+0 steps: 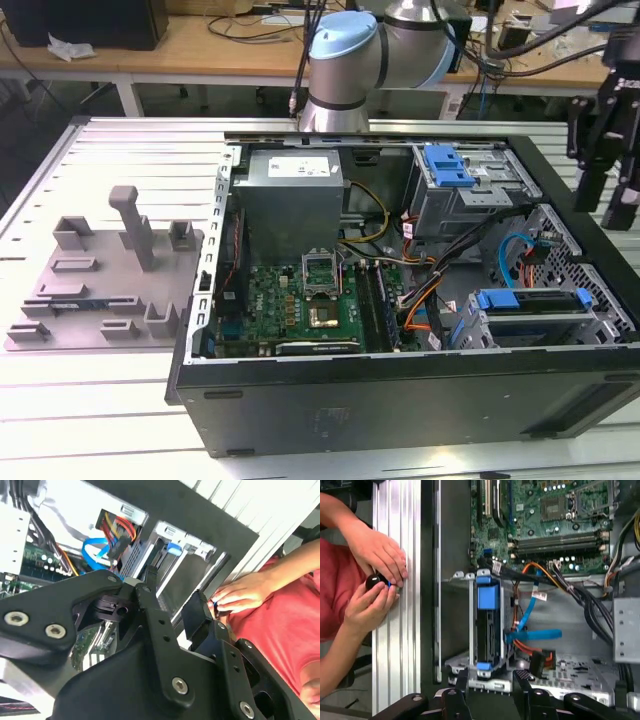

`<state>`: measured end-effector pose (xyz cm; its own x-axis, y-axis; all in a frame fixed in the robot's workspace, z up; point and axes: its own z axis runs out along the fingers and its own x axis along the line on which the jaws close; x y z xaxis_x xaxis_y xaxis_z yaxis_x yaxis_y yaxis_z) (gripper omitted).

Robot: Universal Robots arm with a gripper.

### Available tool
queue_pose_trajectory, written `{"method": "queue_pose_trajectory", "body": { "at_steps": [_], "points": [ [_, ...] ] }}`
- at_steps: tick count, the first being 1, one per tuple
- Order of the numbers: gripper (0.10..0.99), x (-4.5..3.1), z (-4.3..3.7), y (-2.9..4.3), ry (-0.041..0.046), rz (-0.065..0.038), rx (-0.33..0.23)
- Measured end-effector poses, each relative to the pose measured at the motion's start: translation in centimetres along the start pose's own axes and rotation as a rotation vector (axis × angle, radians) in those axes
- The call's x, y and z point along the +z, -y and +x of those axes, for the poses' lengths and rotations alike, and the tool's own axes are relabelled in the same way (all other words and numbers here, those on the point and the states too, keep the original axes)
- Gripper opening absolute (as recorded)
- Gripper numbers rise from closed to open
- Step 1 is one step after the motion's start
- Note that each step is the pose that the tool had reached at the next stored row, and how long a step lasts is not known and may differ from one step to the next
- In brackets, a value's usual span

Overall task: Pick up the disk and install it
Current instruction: 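Insert the first disk wire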

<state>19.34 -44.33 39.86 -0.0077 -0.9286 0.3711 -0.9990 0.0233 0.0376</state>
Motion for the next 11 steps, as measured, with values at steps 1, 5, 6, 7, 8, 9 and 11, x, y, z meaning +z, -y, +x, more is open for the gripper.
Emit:
{"method": "queue_pose_trajectory", "body": {
  "at_steps": [1,5,6,7,8,9,11],
  "points": [
    [0.478,-0.06,-0.15,0.16,-0.0002,0.000,0.000],
    [0.478,-0.12,-0.48,0.37,0.0015,-0.015,0.037],
    [0.478,-0.09,-0.50,0.39,0.0024,-0.025,0.063],
    [0.478,-0.08,-0.52,0.39,0.0030,-0.031,0.077],
    [0.478,-0.10,-0.58,0.40,0.0035,-0.036,0.091],
    [0.478,-0.16,-0.85,0.30,0.0048,-0.023,0.099],
    [0.478,-0.21,-1.03,0.13,0.0074,0.010,0.112]
  ]
}}
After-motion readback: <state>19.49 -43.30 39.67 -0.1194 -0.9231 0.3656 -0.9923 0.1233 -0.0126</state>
